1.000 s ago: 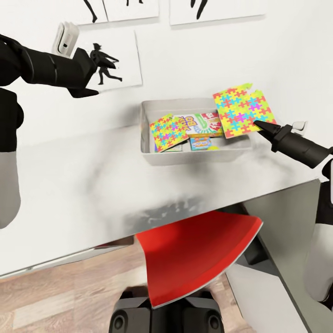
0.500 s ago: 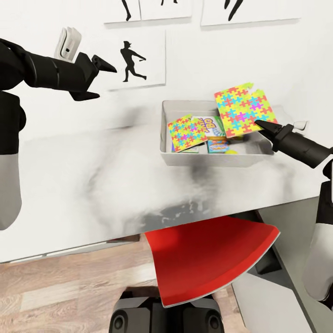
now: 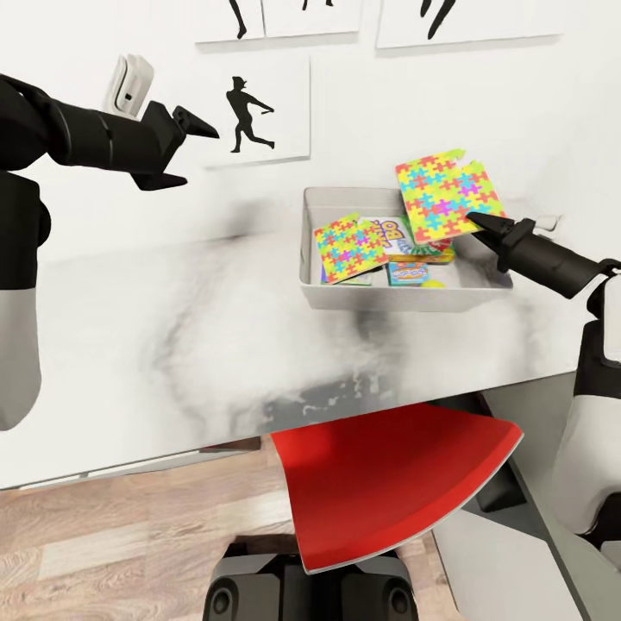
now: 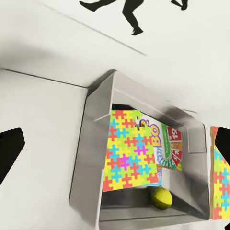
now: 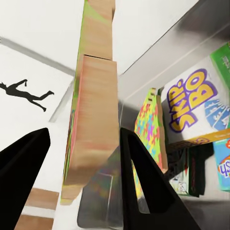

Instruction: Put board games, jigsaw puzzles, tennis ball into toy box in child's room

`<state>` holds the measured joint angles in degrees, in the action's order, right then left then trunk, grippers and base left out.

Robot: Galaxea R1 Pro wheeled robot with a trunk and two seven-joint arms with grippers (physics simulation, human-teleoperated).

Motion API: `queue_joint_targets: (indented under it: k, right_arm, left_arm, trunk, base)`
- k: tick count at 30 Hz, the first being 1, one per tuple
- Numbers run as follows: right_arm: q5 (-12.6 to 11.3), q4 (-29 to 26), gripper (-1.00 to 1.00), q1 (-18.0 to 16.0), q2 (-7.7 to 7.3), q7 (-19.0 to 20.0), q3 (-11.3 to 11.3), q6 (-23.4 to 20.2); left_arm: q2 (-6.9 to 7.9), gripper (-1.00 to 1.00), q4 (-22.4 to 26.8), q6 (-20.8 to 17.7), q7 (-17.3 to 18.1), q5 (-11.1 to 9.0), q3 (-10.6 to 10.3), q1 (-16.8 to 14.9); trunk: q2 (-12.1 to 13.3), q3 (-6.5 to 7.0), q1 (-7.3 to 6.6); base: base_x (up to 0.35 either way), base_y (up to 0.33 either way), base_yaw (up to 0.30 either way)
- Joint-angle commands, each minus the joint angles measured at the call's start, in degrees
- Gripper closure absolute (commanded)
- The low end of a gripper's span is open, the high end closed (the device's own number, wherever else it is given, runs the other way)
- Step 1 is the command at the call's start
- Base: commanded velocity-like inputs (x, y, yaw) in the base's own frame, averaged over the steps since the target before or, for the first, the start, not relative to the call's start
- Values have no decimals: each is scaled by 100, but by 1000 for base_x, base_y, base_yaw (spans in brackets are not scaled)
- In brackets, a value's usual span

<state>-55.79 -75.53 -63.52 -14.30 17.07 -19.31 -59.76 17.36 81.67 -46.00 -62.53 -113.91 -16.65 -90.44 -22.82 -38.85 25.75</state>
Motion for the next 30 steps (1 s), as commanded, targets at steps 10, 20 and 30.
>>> queue_joint_targets:
  k: [10,20,30]
  right_arm:
    - [58,189,100,-121,268,-136,16,-24]
    - [52,192,100,-149,663,-392,22,-24]
    - [55,23,100,-130,816,-445,24,-24]
  left_arm:
    - [-25,-100,-103,-12,-42,-40,-5,19]
    - [-51,-100,-177,-14,-38,-36,-5,19]
    - [-55,-100,-191,-14,-33,-35,-5,22]
  trunk:
    - [-10,-8,3]
    - [-10,-8,3]
    - [-10,-4,3]
  base:
    - [0,0,3]
    - [0,0,0]
    - [0,0,16]
